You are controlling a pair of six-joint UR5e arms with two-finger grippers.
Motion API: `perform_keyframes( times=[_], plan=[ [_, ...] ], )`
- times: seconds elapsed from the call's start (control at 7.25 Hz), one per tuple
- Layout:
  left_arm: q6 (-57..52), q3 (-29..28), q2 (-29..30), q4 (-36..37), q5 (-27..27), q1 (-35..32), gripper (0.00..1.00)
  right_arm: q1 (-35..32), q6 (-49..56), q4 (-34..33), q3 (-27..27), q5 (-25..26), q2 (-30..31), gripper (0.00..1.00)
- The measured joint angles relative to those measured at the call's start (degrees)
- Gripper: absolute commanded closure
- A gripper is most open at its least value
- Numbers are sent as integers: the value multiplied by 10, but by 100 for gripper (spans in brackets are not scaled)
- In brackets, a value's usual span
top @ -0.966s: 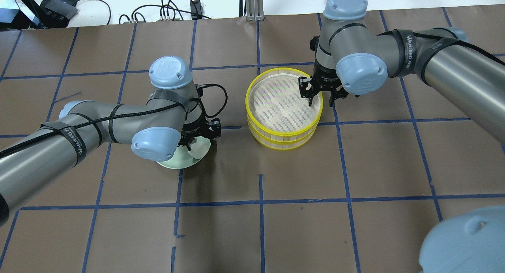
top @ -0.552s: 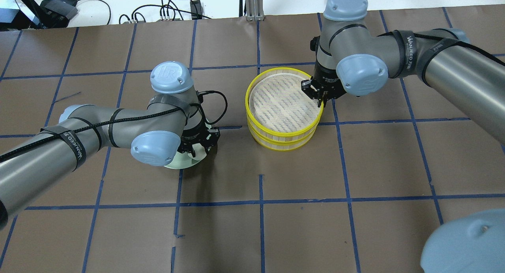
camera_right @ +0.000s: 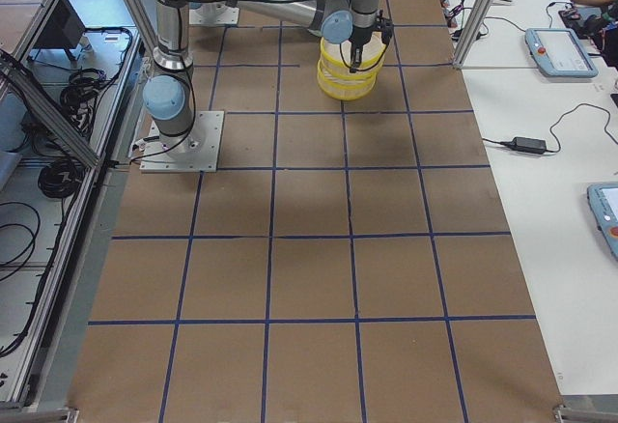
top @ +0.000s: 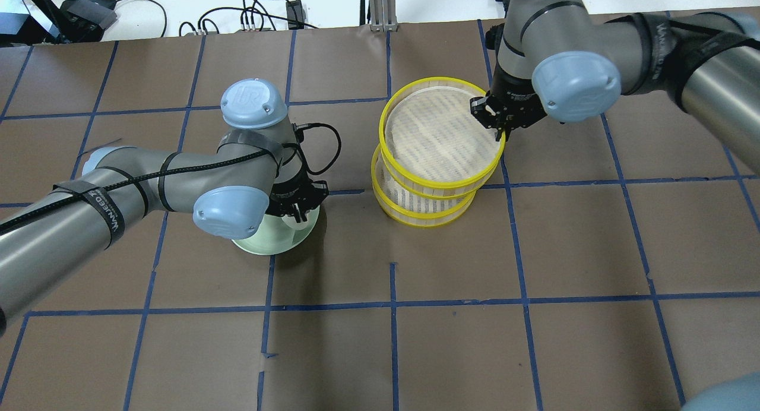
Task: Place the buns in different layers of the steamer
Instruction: 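Lift the top steamer tier off with the right gripper and set it aside, then carry the white bun with the left gripper and release it in the bottom tier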
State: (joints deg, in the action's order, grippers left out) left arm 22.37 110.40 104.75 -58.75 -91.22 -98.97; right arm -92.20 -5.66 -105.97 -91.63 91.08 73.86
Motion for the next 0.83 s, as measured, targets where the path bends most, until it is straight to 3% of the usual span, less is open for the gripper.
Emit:
perform_keyframes(
  times=[0.41, 0.83],
  plan=[
    [38, -75, -7, -37, 33, 0, 100, 120, 162, 102, 48, 14, 36, 96],
    [142, -113, 8, -12, 193, -5, 100, 268, 344, 123, 48, 30, 44, 96]
  ],
)
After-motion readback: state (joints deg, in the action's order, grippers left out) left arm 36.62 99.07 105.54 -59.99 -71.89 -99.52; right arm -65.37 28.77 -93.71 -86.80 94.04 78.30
